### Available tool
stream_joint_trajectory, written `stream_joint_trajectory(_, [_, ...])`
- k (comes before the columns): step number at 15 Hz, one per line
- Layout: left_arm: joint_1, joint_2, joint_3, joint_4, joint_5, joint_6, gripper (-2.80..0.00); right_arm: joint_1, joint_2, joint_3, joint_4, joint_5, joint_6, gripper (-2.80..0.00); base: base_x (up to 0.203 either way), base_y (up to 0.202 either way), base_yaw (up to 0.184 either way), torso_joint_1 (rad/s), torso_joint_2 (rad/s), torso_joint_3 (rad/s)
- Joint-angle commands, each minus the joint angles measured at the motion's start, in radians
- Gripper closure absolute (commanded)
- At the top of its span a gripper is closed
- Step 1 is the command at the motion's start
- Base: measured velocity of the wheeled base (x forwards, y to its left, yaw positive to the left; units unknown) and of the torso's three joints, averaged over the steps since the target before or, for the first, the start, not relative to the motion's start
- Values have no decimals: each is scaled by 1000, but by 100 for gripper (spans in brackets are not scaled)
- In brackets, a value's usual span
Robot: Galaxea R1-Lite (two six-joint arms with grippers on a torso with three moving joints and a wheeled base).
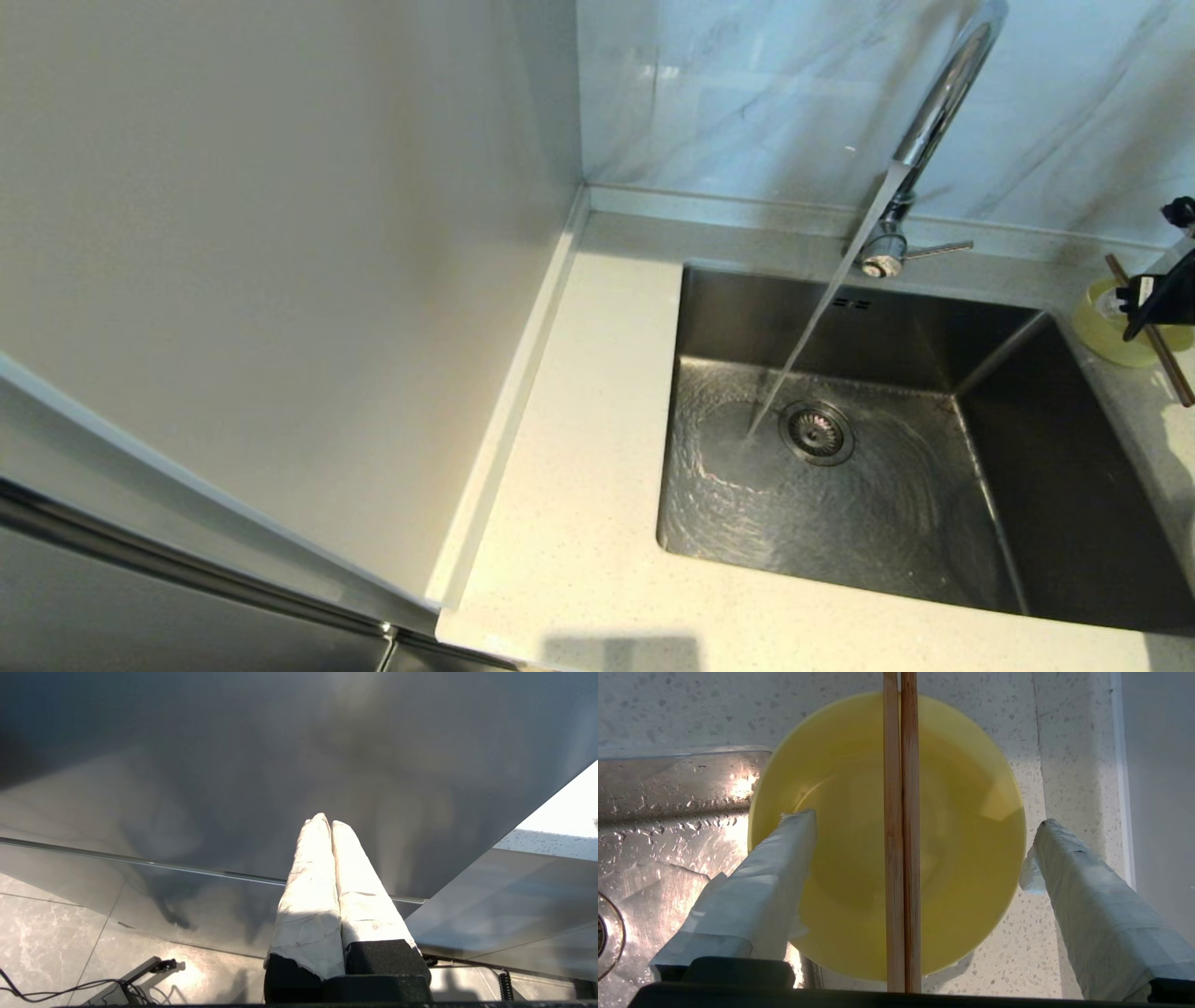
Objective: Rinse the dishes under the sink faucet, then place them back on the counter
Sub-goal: Pick up the chopsticks
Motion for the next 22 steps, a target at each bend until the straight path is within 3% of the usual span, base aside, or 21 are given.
stream_joint_trajectory(1, [0, 0, 1, 0, 0, -1, 0, -1, 8, 0, 2, 0, -1, -280, 0, 0, 0, 0, 0, 0])
stream_joint_trajectory(6, [-1, 0, 0, 0, 0, -1, 0, -3, 16, 0, 2, -2, -1, -280, 0, 0, 0, 0, 0, 0])
stream_joint_trajectory(7, [0, 0, 2, 0, 0, -1, 0, -3, 14, 0, 3, -2, -1, 0, 0, 0, 0, 0, 0, 0])
stream_joint_trajectory(22, [0, 0, 0, 0, 0, -1, 0, -2, -38, 2, -1, 0, -1, 0, 0, 0, 0, 0, 0, 0])
